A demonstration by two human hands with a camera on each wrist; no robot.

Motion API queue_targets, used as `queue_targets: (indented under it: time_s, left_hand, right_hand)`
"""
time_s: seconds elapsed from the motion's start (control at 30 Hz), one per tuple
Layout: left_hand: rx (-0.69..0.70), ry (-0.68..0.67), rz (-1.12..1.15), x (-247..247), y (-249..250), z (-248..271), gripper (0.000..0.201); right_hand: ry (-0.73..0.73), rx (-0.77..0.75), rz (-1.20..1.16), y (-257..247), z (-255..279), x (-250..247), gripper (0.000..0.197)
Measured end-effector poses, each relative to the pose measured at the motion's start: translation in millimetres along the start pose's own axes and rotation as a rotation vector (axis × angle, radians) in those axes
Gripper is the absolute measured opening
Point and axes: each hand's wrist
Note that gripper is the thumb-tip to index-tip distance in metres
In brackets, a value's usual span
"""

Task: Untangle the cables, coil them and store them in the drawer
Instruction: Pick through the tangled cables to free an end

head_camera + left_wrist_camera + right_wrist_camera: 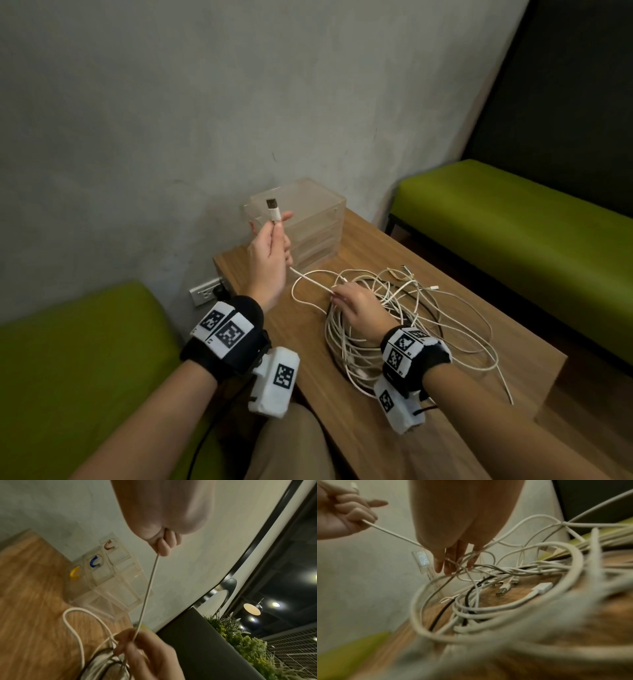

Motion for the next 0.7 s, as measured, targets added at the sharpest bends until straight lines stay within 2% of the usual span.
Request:
queue_targets:
  time_s: [0.07, 0.13, 0.2, 0.27, 0.37, 0.43, 0.5, 0.57, 0.7]
  left_hand:
    - [0.051, 0.045, -0.038, -4.5, 11.5, -5.5, 0.029]
    - [0.127, 0.112, -0.020, -8.0, 30.6, -13.4, 0.032]
    - [0.197, 0.165, 0.036, -8.8, 51.6, -22.1, 0.033]
    - [0.249, 0.163, 0.017, -7.3, 61.8, -25.4, 0.032]
    - [0.226, -0.019, -0.245, 7.8, 52.7, -11.1, 0.029]
    - [0.143, -0.163, -0.401, 19.9, 41.5, 5.5, 0.037]
    - [0.138, -0.274, -0.459, 25.1, 29.0, 19.1, 0.035]
    - [0.145, -0.346, -0.505, 21.2, 16.9, 26.2, 0.025]
    - [0.014, -0.411, -0.549, 13.1, -1.3, 27.0, 0.020]
  right_hand:
    - [-0.009, -0.044, 0.072, 4.3, 4.5, 3.5, 0.026]
    - [-0.035, 0.002, 0.137, 11.2, 7.8, 5.3, 0.031]
    - [-0.058, 0.067, 0.126, 17.0, 8.9, 1.4, 0.033]
    - [-0.084, 0.038, 0.105, 18.8, 6.0, -2.9, 0.030]
    - [-0.093, 0.017, 0.115, 16.2, 1.0, -6.3, 0.028]
    - [-0.029, 0.035, 0.119, 13.6, -1.8, -6.9, 0.027]
    - [0.040, 0.051, 0.107, 12.7, -1.8, -8.2, 0.023]
    - [0.100, 0.065, 0.059, 14.4, 0.8, -10.3, 0.021]
    - [0.137, 0.097, 0.009, 15.7, 7.2, -10.4, 0.020]
Point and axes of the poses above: each hand's wrist, its own z-axis away from the middle knuckle, its own x-axis out of the palm, y = z × x, and after that the axes turned 11 degrees about z, right-handed
